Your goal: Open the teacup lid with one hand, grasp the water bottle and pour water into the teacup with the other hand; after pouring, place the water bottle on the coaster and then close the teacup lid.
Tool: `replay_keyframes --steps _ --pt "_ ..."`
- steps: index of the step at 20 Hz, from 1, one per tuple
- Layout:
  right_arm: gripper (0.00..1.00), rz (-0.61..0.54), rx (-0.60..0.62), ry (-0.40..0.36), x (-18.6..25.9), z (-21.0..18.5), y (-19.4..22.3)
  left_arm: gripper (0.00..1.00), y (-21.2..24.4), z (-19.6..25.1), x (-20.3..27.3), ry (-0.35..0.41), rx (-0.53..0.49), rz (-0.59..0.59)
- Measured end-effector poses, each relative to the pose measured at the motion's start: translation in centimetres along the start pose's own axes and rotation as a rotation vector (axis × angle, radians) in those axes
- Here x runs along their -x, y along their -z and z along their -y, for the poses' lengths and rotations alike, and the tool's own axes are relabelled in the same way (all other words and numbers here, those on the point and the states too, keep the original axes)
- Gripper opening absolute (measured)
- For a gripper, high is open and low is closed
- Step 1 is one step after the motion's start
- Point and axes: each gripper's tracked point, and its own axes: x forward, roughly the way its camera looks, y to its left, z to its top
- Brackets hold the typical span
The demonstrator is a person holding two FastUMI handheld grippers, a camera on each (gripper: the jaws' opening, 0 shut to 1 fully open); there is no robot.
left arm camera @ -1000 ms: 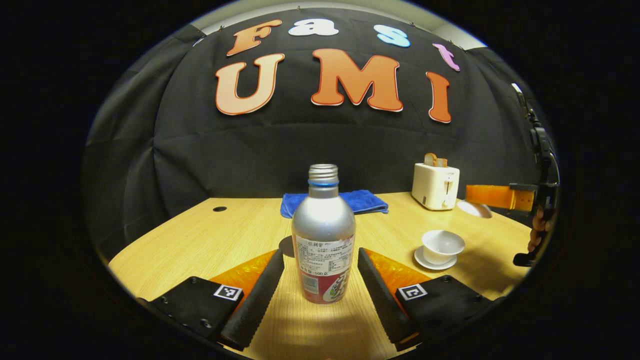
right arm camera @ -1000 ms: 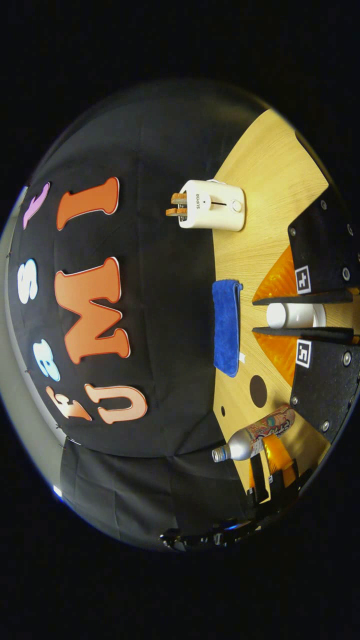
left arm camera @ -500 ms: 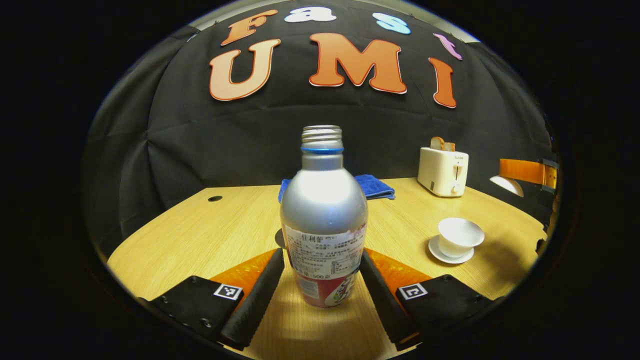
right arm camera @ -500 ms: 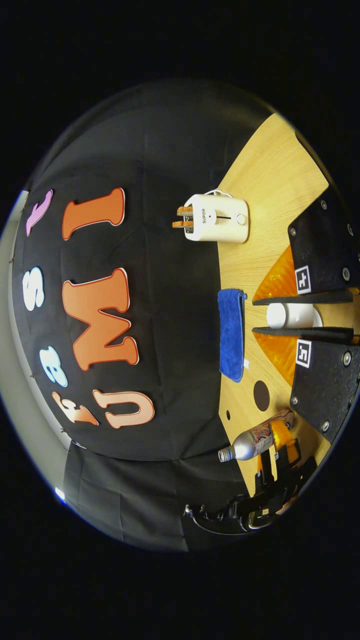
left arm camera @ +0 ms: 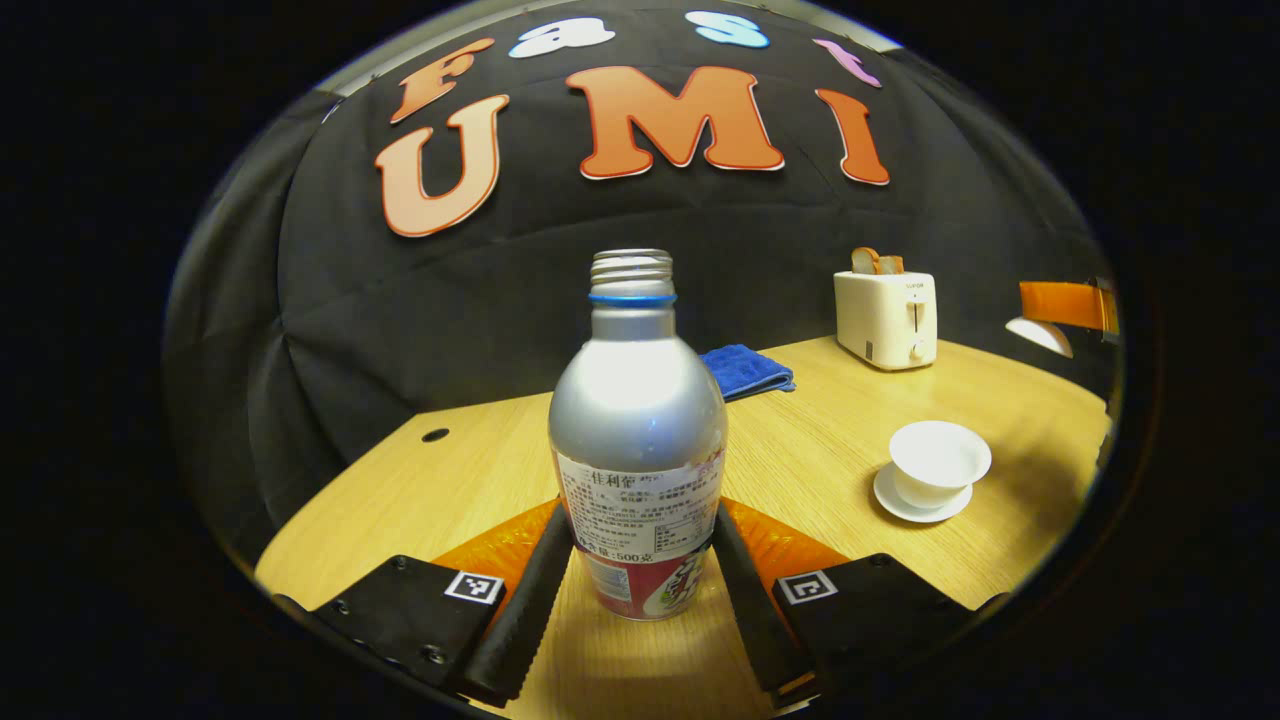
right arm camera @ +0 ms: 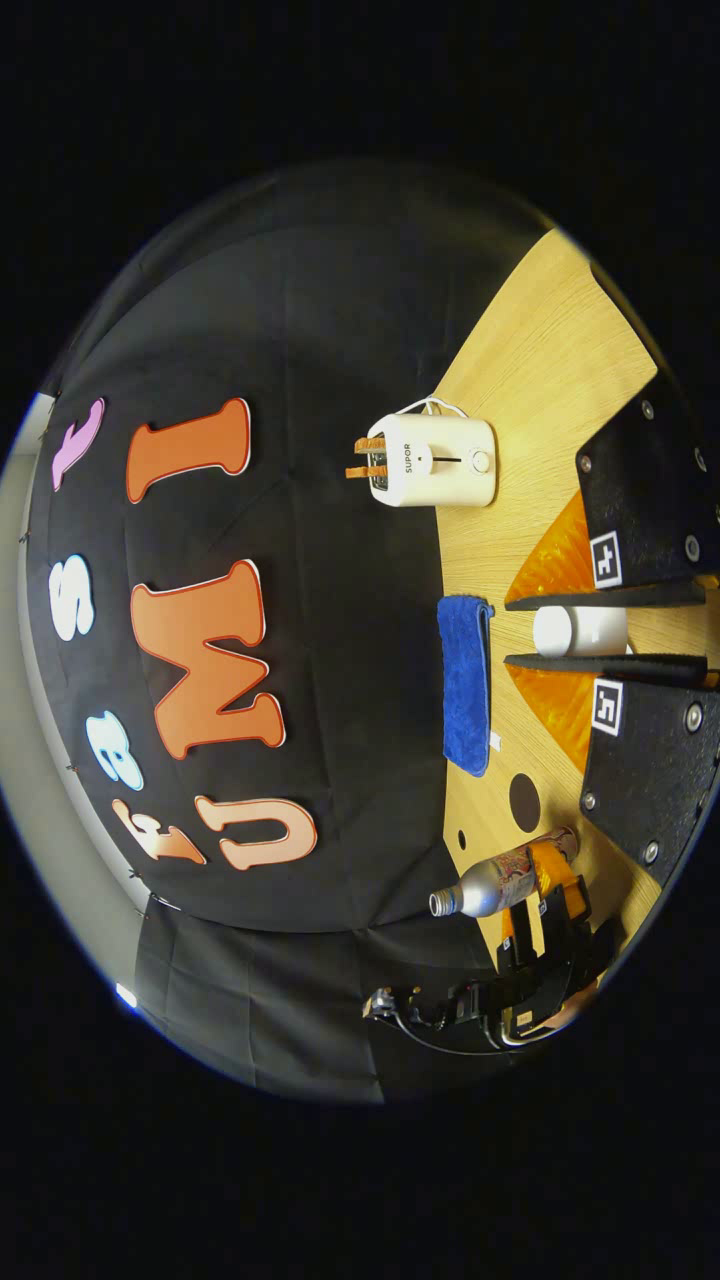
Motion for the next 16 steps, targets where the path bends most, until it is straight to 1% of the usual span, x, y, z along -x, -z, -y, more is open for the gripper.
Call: replay_keyframes --steps 7,10,16 --pt "0.19 0.013 -0.009 0.007 0.6 0.9 -0.1 0.83 -0.6 2.2 -1.4 0.0 -0.263 -0.013" --pt "0.19 0.019 -0.012 0.016 0.9 1.6 -0.2 0.83 -0.8 2.7 -1.8 -0.007 -0.399 -0.014" --pt "0.19 0.028 -0.027 0.032 1.5 3.0 -0.2 0.83 -0.5 4.2 -2.4 0.003 -0.594 -0.014"
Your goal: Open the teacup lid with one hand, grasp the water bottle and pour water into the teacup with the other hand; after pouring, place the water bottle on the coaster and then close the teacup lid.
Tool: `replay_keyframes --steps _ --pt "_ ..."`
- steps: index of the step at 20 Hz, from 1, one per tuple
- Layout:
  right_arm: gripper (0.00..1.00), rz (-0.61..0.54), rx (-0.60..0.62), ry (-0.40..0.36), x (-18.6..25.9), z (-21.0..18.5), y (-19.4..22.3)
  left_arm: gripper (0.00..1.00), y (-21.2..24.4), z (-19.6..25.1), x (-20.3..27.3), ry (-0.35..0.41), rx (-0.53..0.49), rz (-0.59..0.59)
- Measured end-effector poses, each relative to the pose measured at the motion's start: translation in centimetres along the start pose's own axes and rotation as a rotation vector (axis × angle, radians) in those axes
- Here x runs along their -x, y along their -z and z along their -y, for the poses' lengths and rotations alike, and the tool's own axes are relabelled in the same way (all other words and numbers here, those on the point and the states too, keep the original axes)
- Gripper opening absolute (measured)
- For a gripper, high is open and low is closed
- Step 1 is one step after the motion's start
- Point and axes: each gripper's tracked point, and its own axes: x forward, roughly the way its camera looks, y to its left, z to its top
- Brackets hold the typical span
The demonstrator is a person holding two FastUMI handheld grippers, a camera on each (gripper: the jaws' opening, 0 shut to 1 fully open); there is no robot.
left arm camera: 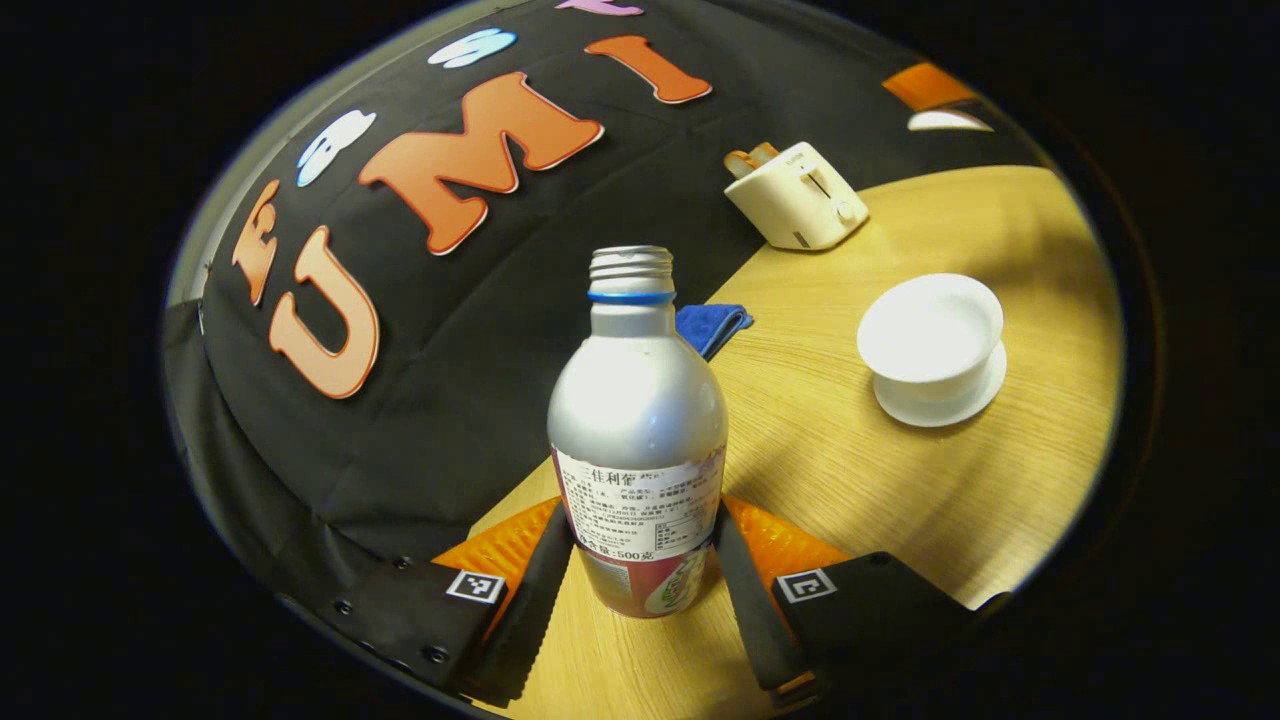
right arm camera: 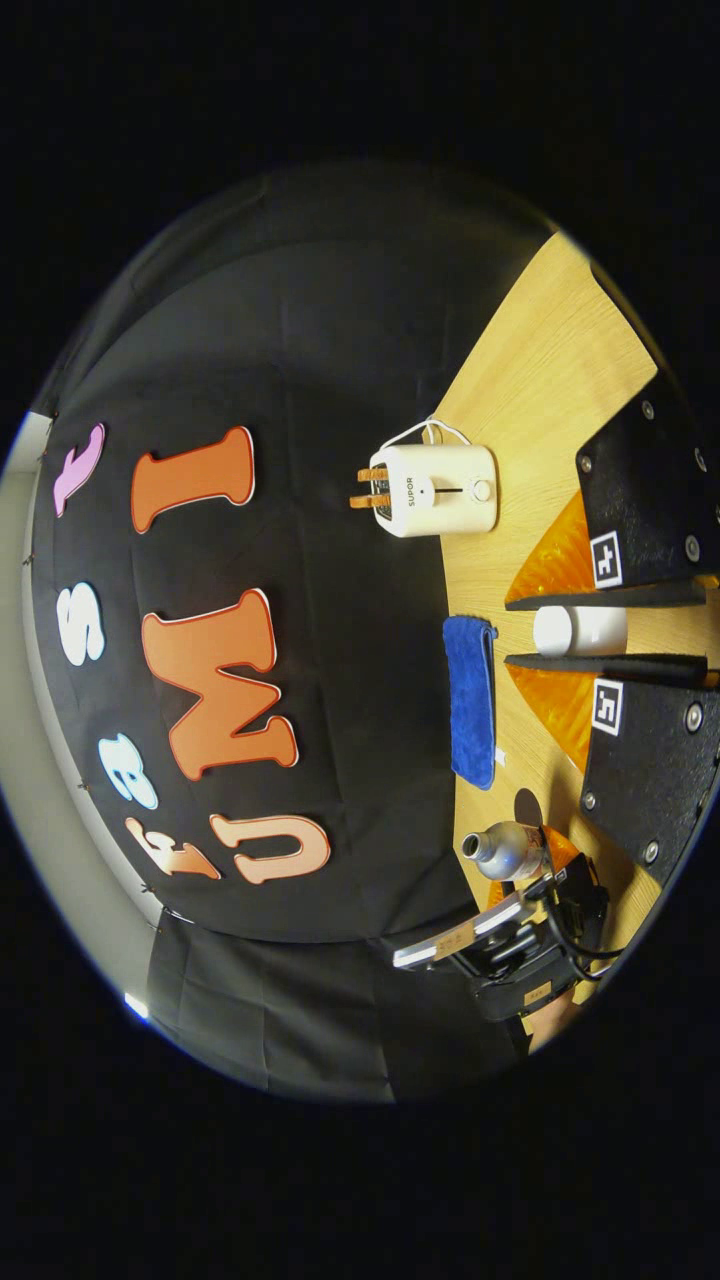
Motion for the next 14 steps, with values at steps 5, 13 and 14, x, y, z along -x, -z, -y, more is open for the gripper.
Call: replay_keyframes --steps 5,13,14 --pt "0.19 0.011 -0.003 0.009 0.7 1.1 -0.1 0.83 -1.2 0.7 -0.6 -0.002 -0.222 0.033" --pt "0.19 0.02 -0.001 0.025 1.4 2.3 -0.2 0.84 -2.1 0.0 -0.3 -0.013 -0.521 0.039" --pt "0.19 0.021 -0.001 0.027 1.5 2.5 -0.2 0.84 -2.4 -0.2 -0.2 -0.017 -0.56 0.046"
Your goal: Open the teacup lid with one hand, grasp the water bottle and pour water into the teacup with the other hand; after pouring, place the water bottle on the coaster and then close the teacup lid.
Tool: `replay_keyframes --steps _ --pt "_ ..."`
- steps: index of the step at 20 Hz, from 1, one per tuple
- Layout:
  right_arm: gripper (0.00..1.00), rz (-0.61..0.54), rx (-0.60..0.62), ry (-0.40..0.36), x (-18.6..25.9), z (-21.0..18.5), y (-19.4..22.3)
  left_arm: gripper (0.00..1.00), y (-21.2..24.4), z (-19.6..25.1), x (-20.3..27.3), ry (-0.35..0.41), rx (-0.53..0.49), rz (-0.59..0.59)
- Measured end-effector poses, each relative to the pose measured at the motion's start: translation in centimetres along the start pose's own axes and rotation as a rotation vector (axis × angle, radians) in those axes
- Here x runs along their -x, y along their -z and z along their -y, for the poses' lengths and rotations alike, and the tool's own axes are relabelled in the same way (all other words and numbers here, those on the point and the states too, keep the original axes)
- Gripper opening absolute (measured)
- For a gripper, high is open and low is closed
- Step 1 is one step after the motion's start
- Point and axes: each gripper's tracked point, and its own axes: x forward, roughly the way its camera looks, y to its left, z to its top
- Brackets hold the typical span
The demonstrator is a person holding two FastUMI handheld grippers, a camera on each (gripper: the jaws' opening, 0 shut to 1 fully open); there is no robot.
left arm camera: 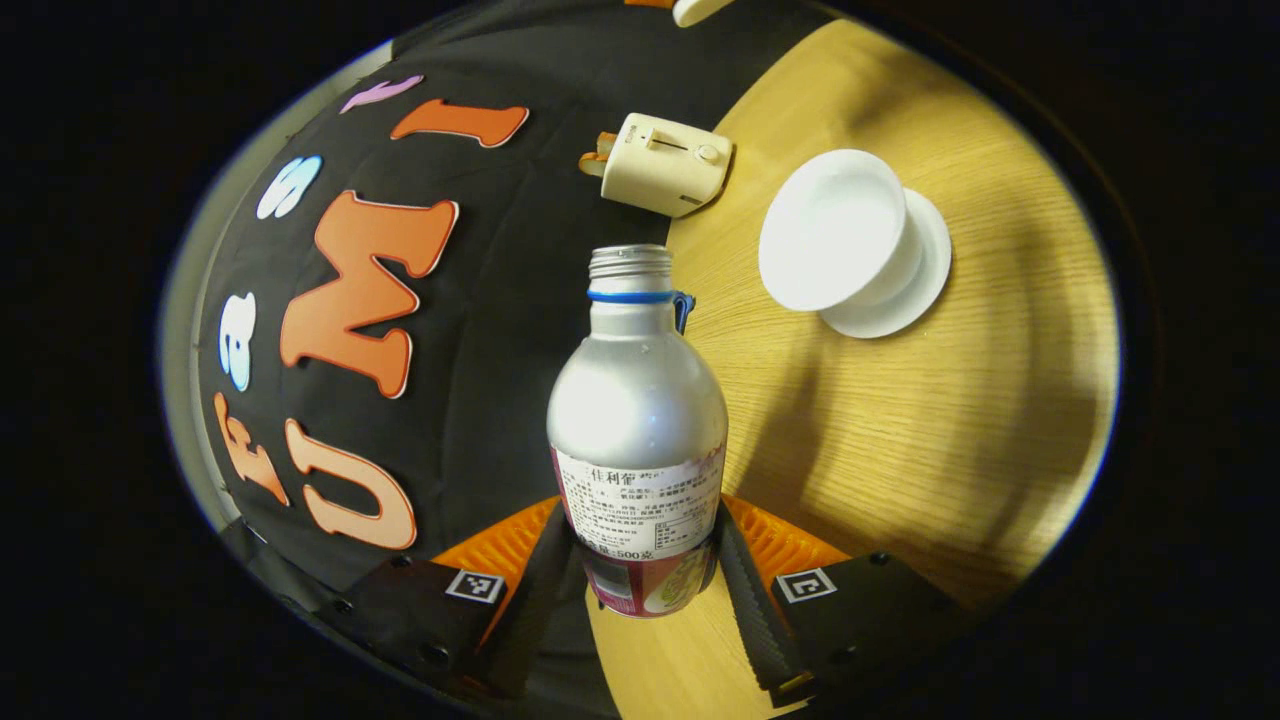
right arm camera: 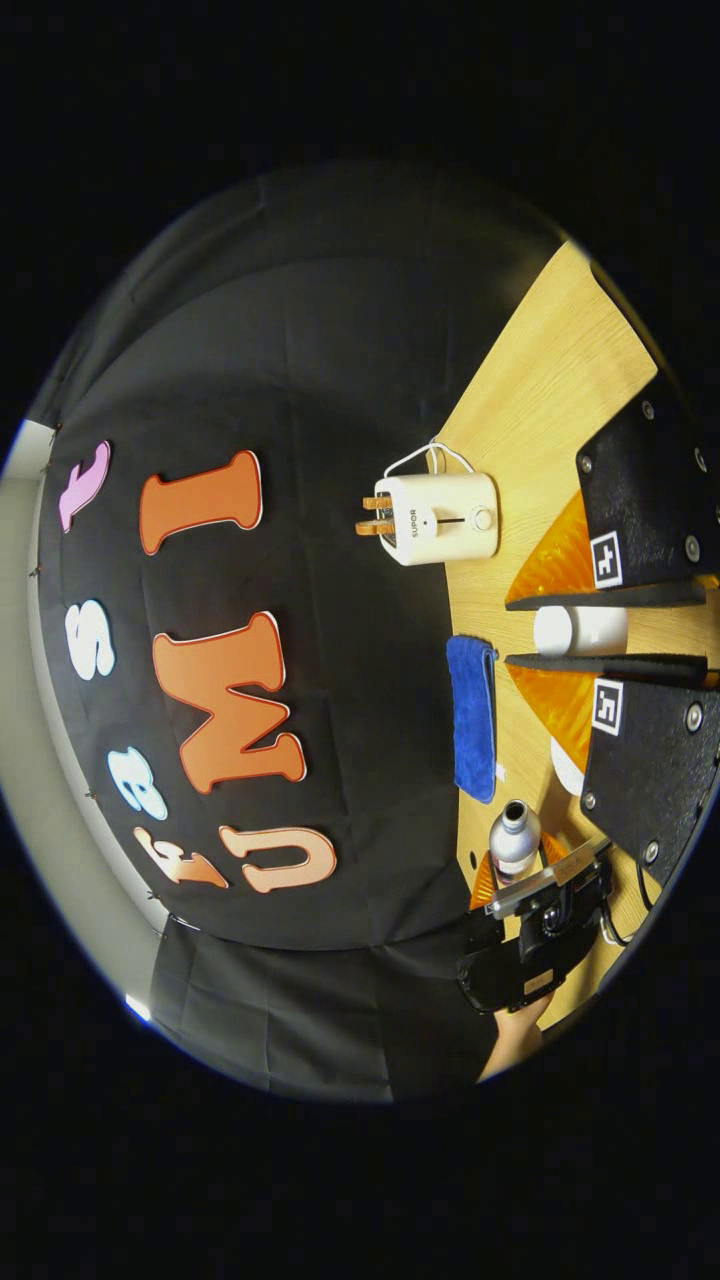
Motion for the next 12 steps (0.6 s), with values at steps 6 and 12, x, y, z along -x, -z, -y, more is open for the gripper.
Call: replay_keyframes --steps 6,12 --pt "0.19 -0.009 -0.009 0.009 0.4 0.9 0.6 0.82 -0.6 -1.6 -0.1 -0.01 -0.205 0.026" --pt "0.19 -0.003 -0.014 0.013 1.1 1.6 0.4 0.83 -1.3 -2.6 0.1 -0.013 -0.35 0.039"
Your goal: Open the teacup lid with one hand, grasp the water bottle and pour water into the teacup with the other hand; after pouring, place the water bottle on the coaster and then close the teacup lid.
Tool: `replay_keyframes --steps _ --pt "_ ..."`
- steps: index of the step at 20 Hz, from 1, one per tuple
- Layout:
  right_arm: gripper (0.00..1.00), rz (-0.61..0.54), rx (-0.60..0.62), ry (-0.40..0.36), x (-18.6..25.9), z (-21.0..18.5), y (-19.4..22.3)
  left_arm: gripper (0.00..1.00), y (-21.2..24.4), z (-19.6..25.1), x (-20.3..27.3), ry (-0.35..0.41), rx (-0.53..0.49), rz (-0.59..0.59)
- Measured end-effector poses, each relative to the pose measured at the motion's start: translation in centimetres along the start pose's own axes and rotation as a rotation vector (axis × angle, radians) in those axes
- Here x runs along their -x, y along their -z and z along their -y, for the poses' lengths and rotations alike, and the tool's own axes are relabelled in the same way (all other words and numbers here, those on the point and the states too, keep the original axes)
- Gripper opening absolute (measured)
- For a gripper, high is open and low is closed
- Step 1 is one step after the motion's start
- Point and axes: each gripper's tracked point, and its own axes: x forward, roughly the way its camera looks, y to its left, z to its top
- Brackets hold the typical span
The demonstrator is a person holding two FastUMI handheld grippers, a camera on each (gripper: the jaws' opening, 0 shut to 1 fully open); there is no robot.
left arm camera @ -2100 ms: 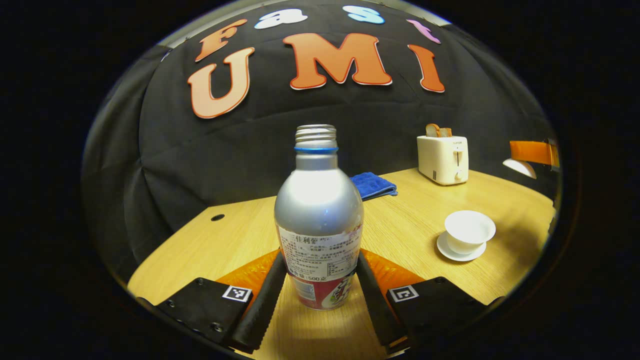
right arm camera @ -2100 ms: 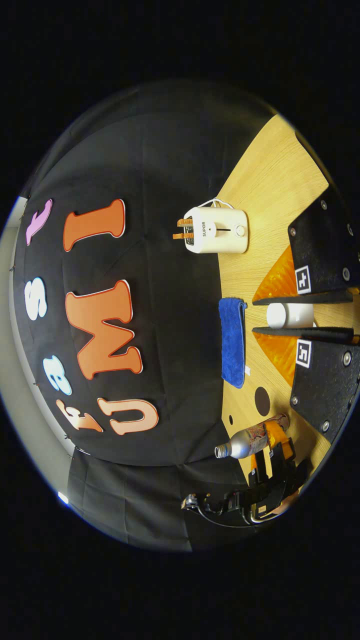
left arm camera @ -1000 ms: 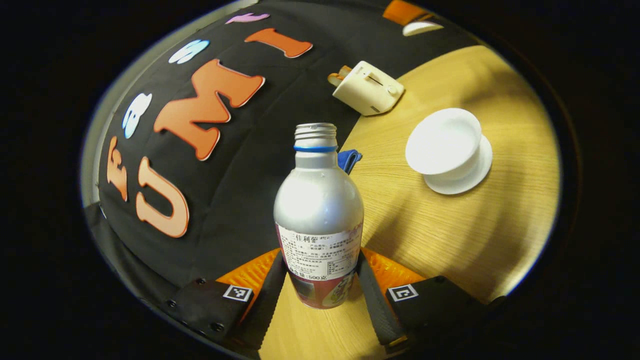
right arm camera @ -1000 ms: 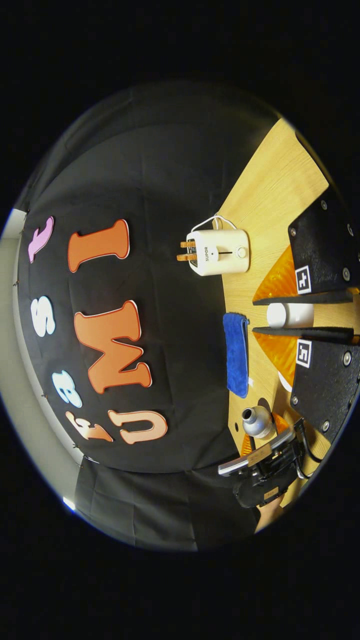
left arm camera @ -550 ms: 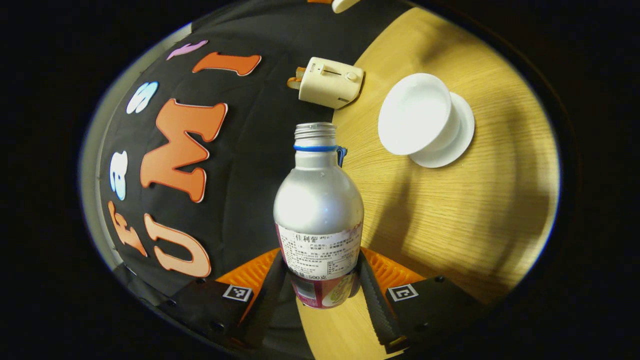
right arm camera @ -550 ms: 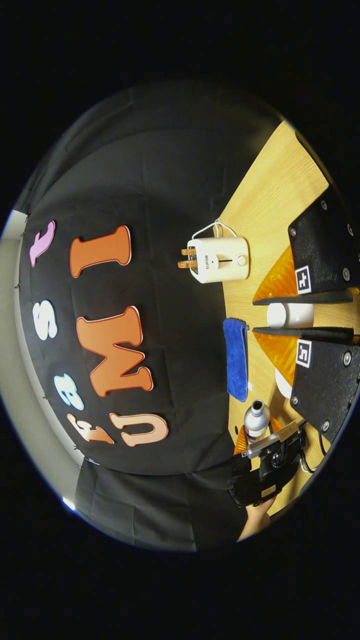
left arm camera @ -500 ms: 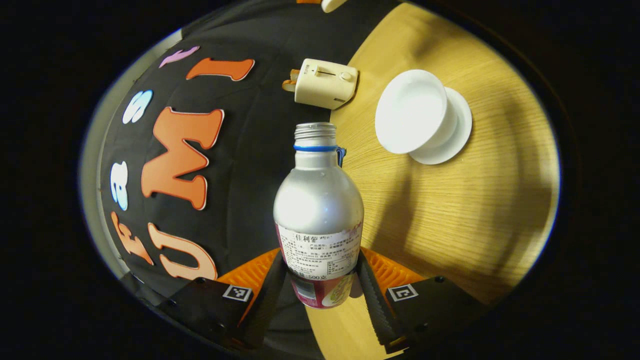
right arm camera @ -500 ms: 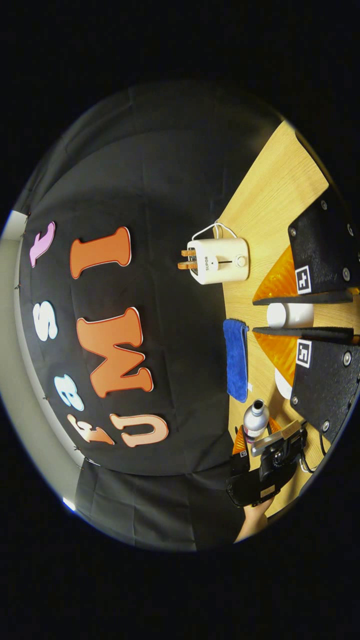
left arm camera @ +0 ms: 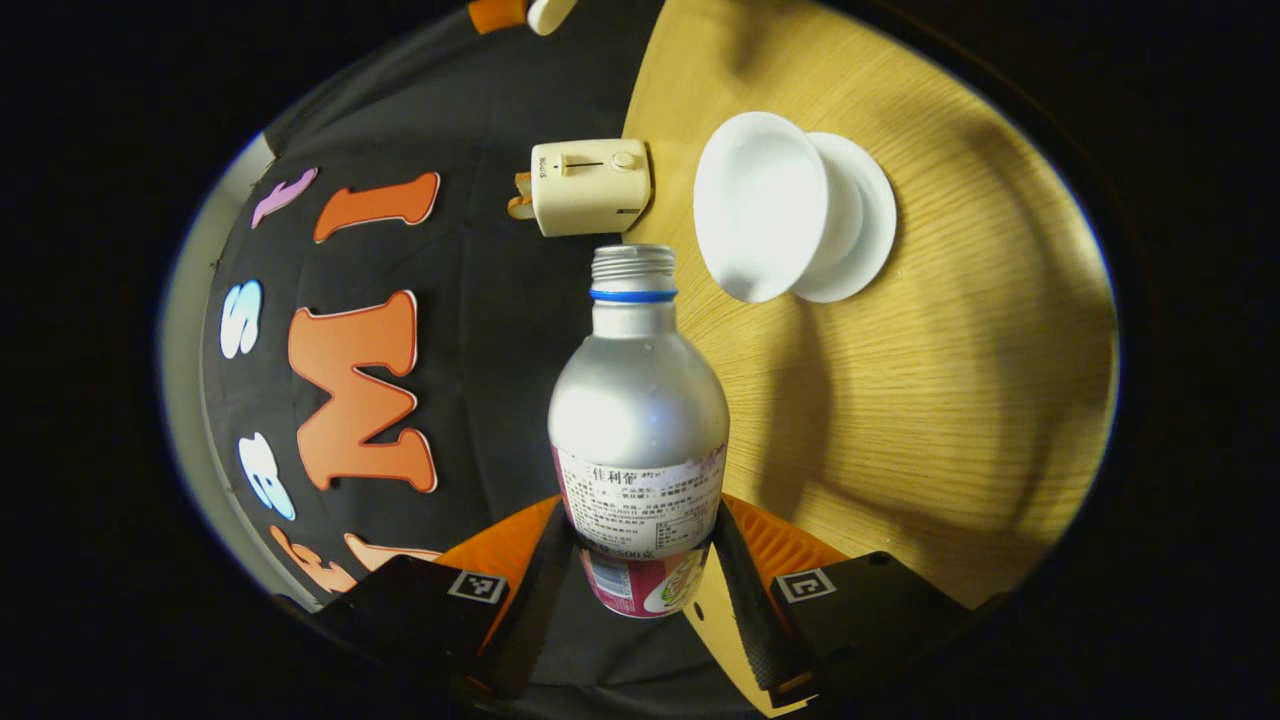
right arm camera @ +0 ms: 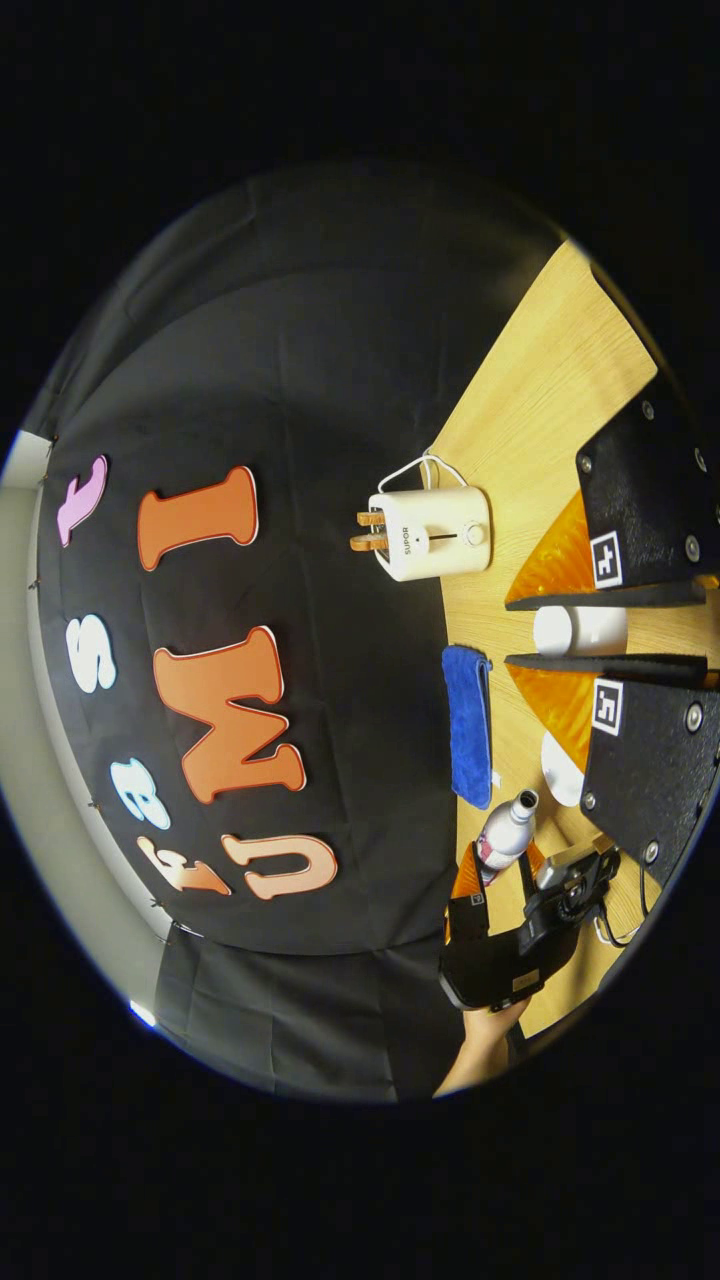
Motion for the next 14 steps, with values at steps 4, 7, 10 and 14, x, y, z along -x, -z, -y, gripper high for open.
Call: replay_keyframes --steps 4,7,10,14 --pt "0.19 0.003 -0.002 0.005 0.4 0.4 -0.1 0.82 -0.1 -0.6 0.0 0.007 -0.066 0.007" --pt "0.19 0.006 -0.006 0.006 0.7 0.7 -0.1 0.82 -0.3 -1.3 0.0 -0.001 -0.122 0.012" --pt "0.19 0.007 -0.012 0.006 0.7 1.0 -0.2 0.82 -0.7 -1.8 0.2 -0.008 -0.163 0.021" --pt "0.19 0.011 -0.018 0.001 1.1 1.2 -0.2 0.82 -0.8 -2.6 0.4 -0.019 -0.223 0.026"
